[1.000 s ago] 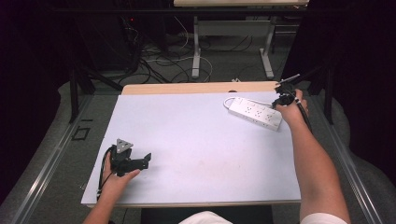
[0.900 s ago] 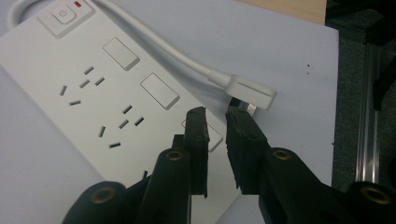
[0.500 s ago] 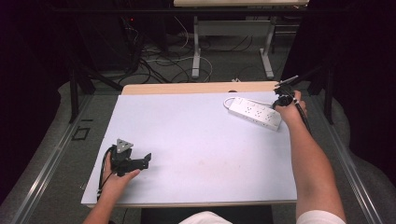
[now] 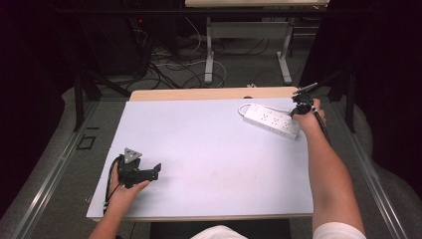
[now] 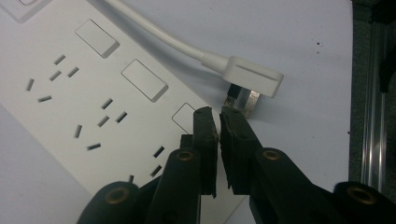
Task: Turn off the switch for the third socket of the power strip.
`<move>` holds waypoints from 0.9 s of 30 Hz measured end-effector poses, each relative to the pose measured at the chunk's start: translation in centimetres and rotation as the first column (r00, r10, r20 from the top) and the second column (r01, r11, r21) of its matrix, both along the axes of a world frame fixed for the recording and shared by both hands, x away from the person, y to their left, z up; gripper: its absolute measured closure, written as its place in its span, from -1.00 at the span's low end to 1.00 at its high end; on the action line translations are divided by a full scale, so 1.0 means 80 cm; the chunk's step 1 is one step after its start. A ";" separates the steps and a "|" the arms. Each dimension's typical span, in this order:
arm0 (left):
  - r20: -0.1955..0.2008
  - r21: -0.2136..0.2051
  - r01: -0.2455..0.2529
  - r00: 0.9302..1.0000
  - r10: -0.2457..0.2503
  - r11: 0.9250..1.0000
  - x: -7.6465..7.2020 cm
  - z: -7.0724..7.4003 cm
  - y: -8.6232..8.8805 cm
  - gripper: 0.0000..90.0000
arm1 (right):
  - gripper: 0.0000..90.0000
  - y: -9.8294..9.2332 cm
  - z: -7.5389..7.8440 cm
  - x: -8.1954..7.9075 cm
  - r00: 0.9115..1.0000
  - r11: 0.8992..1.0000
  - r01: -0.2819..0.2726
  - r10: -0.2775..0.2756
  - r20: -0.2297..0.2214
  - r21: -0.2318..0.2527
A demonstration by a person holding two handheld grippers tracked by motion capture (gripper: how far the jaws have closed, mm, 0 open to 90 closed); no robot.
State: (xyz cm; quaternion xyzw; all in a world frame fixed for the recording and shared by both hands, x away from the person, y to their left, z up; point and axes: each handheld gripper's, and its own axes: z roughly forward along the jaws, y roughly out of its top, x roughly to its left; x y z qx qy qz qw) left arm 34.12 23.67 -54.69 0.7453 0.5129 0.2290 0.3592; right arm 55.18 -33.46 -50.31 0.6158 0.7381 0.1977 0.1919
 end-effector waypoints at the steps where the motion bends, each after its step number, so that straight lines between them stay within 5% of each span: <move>1: 0.000 0.000 0.000 1.000 0.000 1.000 0.000 0.000 0.000 -0.93 | 0.90 -0.001 -0.001 0.000 1.000 1.000 -0.004 0.004 -0.003 0.000; 27: 0.003 0.012 0.003 1.000 -0.003 1.000 0.001 -0.001 0.000 -0.93 | 1.00 0.002 -0.010 0.003 1.000 1.000 0.011 -0.011 0.008 0.020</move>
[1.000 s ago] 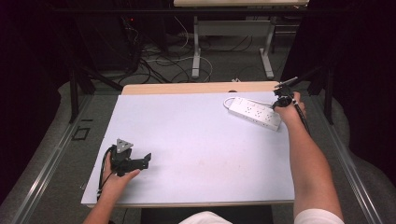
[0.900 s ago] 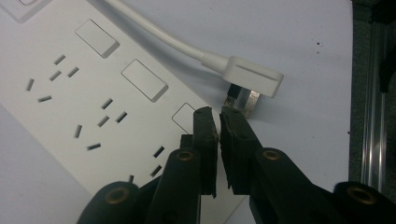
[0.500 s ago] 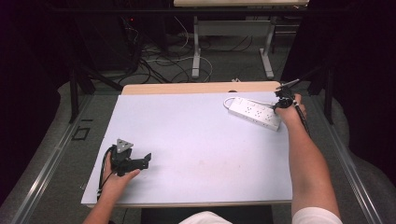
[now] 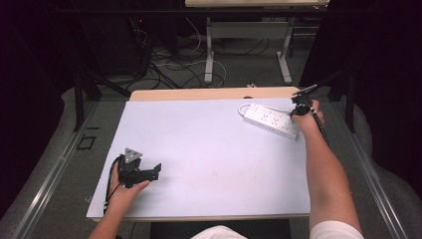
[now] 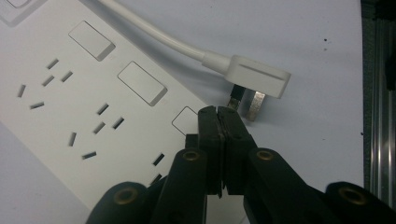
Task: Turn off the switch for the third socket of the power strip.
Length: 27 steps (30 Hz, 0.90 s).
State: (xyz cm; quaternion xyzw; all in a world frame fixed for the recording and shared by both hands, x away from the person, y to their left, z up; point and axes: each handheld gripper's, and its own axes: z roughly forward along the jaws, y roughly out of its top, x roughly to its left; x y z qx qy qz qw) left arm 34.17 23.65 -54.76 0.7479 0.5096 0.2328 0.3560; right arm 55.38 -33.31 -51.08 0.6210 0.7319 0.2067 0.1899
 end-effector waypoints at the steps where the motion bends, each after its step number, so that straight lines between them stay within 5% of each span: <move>1: 0.000 0.000 0.000 1.000 0.000 1.000 0.000 0.000 0.000 -0.93 | 1.00 0.000 0.000 0.000 1.000 1.000 -0.004 0.004 0.001 0.001; 17: -0.001 0.003 0.000 1.000 0.000 1.000 -0.001 0.000 0.000 -0.93 | 1.00 0.002 -0.003 -0.002 1.000 0.999 0.018 -0.018 0.013 0.026; 20: 0.000 0.003 0.001 1.000 -0.001 1.000 -0.001 0.001 0.000 -0.93 | 1.00 0.000 -0.004 -0.003 0.999 0.999 0.036 -0.036 -0.011 -0.024; 27: 0.000 0.006 0.002 1.000 -0.002 1.000 -0.001 0.001 0.000 -0.93 | 1.00 -0.007 -0.006 -0.007 0.999 0.999 0.042 -0.043 0.018 0.031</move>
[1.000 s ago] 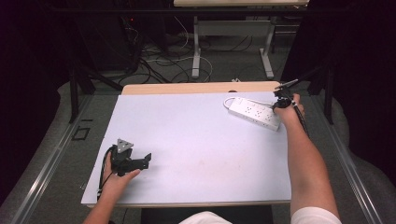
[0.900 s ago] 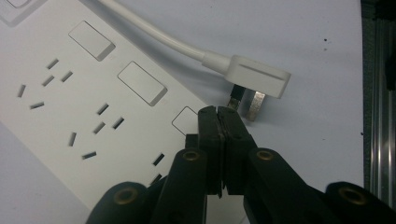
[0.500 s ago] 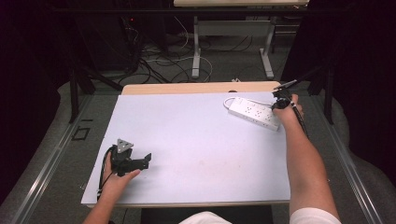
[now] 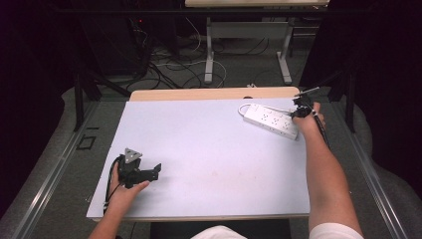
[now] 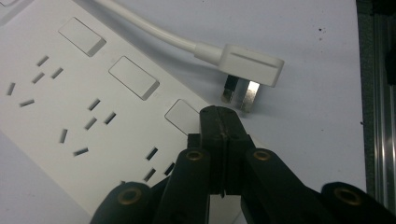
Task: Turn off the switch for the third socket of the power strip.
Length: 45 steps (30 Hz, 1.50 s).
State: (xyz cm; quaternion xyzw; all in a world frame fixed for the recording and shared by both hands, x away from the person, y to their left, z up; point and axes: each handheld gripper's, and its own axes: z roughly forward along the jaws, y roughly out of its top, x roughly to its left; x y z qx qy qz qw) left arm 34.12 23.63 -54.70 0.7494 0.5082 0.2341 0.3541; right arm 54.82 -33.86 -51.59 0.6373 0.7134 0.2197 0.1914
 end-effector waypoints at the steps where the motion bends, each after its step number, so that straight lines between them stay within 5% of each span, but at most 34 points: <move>1: 0.000 0.001 0.000 1.000 0.000 1.000 0.000 0.000 0.000 -0.93 | 1.00 -0.001 0.000 0.000 1.000 1.000 -0.003 0.003 0.002 0.005; 27: 0.001 0.001 0.002 1.000 -0.002 1.000 0.000 0.000 0.000 -0.93 | 0.86 -0.001 0.001 -0.001 1.000 1.000 0.009 -0.009 0.015 -0.013; 28: 0.001 0.001 0.002 1.000 -0.002 1.000 0.000 0.000 0.000 -0.93 | 0.86 -0.002 0.004 -0.002 1.000 1.000 0.001 -0.002 -0.013 -0.018; 45: 0.002 -0.003 -0.001 1.000 0.001 1.000 0.001 0.000 0.000 -0.93 | 0.74 -0.006 0.008 -0.003 1.000 1.000 -0.003 0.004 0.016 -0.018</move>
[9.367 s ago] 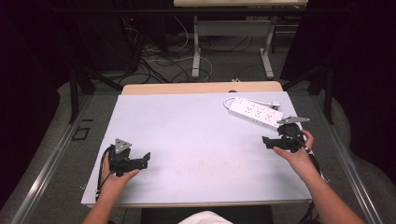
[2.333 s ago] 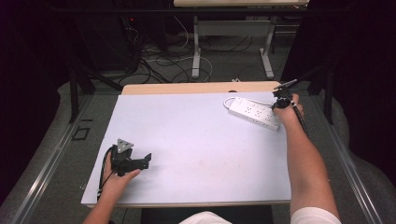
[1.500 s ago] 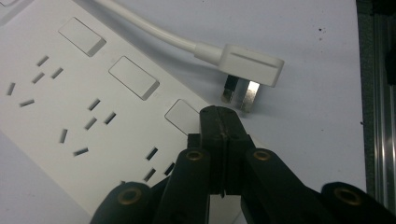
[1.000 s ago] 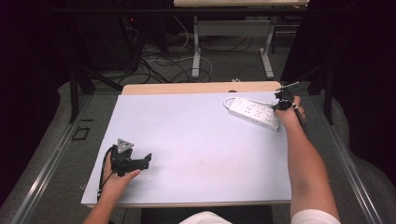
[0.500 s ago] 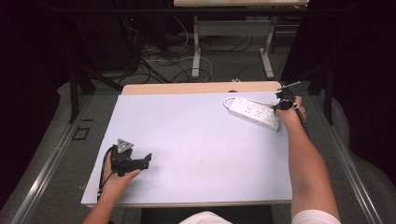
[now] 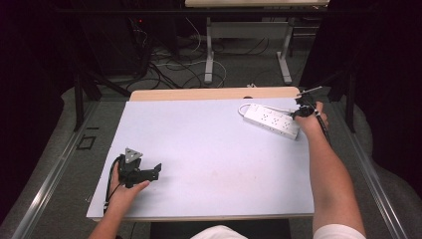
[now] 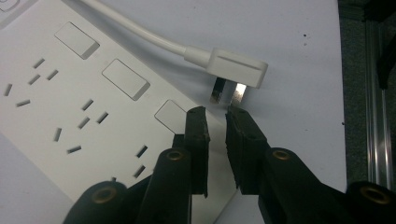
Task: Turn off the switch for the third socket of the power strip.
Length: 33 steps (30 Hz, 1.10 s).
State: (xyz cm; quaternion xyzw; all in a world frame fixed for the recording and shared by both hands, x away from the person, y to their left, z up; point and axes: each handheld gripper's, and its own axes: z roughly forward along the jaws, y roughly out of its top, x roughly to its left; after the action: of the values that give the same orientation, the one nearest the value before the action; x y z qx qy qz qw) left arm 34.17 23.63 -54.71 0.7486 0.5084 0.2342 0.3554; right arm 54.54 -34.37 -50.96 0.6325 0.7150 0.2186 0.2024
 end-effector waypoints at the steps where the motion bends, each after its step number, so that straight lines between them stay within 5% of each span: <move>1: -0.001 0.000 -0.001 1.000 0.001 1.000 0.000 0.000 0.000 -0.93 | 0.72 -0.001 0.000 0.000 1.000 1.000 -0.006 0.006 0.006 0.009; 13: -0.012 -0.013 -0.010 1.000 0.010 1.000 0.001 0.000 0.001 -0.93 | 0.53 0.005 0.003 -0.003 0.999 0.999 -0.048 0.048 0.022 0.005; 33: 0.002 -0.003 -0.003 1.000 0.003 1.000 -0.003 0.002 -0.001 -0.93 | -0.35 0.023 0.016 -0.018 0.986 0.993 -0.092 0.101 0.130 -0.073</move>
State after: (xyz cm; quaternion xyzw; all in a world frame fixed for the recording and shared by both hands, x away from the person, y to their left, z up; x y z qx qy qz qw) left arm 33.97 23.52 -54.52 0.7471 0.5095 0.2347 0.3565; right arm 53.13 -32.53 -49.70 0.5740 0.7364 0.2459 0.2603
